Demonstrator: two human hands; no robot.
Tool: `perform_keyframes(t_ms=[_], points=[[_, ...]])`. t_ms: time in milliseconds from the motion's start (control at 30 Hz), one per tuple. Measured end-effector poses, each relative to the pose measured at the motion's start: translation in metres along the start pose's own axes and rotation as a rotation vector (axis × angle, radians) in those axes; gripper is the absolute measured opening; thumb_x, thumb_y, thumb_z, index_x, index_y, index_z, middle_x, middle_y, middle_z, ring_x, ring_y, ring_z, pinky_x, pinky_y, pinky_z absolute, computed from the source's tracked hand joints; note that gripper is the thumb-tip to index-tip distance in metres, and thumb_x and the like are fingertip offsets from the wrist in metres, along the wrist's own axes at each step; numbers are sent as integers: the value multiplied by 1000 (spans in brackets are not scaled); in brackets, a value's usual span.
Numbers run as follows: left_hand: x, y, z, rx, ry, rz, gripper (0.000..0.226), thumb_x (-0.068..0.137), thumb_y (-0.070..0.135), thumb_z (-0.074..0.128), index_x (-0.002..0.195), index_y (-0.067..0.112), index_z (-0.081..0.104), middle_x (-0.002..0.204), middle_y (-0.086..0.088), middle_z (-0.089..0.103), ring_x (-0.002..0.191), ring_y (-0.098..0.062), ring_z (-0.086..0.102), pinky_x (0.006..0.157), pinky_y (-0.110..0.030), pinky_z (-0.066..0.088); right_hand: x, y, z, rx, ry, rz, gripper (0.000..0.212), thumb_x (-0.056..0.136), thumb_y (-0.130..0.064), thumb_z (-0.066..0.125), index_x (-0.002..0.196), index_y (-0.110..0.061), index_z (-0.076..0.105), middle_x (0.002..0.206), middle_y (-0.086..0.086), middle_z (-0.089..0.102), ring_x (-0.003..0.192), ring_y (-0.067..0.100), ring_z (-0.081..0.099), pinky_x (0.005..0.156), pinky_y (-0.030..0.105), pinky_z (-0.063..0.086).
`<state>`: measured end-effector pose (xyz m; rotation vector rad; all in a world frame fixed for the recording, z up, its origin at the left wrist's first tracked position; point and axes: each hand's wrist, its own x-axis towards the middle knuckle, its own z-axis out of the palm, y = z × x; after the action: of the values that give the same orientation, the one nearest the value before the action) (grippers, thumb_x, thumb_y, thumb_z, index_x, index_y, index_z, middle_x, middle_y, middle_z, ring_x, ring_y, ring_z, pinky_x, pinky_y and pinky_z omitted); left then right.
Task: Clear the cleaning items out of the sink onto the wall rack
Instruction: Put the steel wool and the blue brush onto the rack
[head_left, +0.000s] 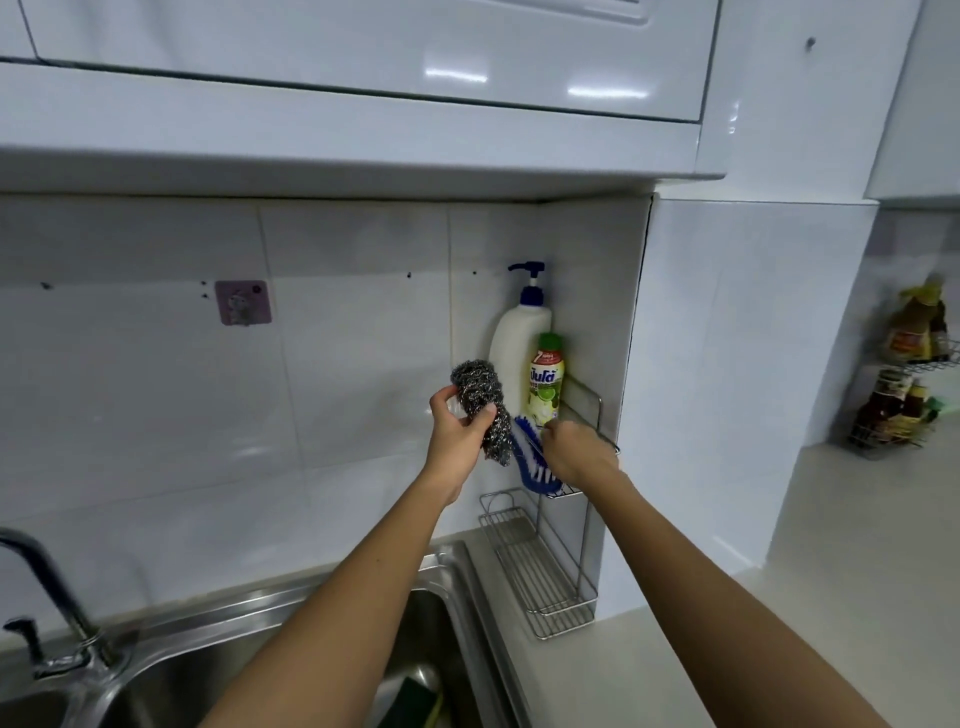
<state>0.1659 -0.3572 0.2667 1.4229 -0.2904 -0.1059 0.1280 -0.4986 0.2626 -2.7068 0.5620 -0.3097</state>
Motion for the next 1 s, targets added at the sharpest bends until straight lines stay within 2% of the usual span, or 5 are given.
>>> perform_keyframes(t_ms=[167, 267, 367, 633, 1000], points=[[0, 11, 33, 138, -53, 59, 56, 88, 28, 64, 135, 23, 33, 121, -18, 64, 104, -31, 66, 93, -43, 55, -44, 46, 23, -76, 509, -164, 41, 93, -20, 34, 116, -3, 63, 116, 19, 68, 108, 36, 62, 93, 43, 48], [1, 11, 58, 350, -77, 63, 58, 83, 40, 67, 131, 26, 37, 124, -14, 63, 106, -31, 65, 91, -44, 56, -62, 70, 33, -98, 380, -97, 48, 101, -25, 30, 146, -9, 33, 153, 10, 36, 143, 27, 30, 116, 43, 25], [-3, 10, 81, 515, -34, 53, 49, 87, 37, 63, 128, 22, 42, 122, -11, 64, 104, -30, 65, 89, -38, 56, -69, 80, 28, -61, 268, -107, 52, 103, -28, 24, 152, -16, 11, 161, 2, 13, 150, 20, 8, 120, 39, 14], [-12, 4, 112, 951, 46, 101, 45, 96, 28, 52, 135, 10, 41, 132, -21, 51, 117, -35, 55, 87, -38, 50, -71, 78, 24, 74, 191, -118, 56, 102, -23, 28, 153, -15, 6, 162, 1, 4, 150, 17, 5, 121, 39, 18], [2, -15, 108, 1176, -53, 207, 30, 96, 16, 51, 121, 3, 62, 124, -17, 58, 115, -31, 53, 95, -38, 48, -73, 73, 23, 93, 179, -118, 60, 100, -18, 32, 152, -13, 4, 162, 3, 3, 149, 18, 11, 120, 41, 23]])
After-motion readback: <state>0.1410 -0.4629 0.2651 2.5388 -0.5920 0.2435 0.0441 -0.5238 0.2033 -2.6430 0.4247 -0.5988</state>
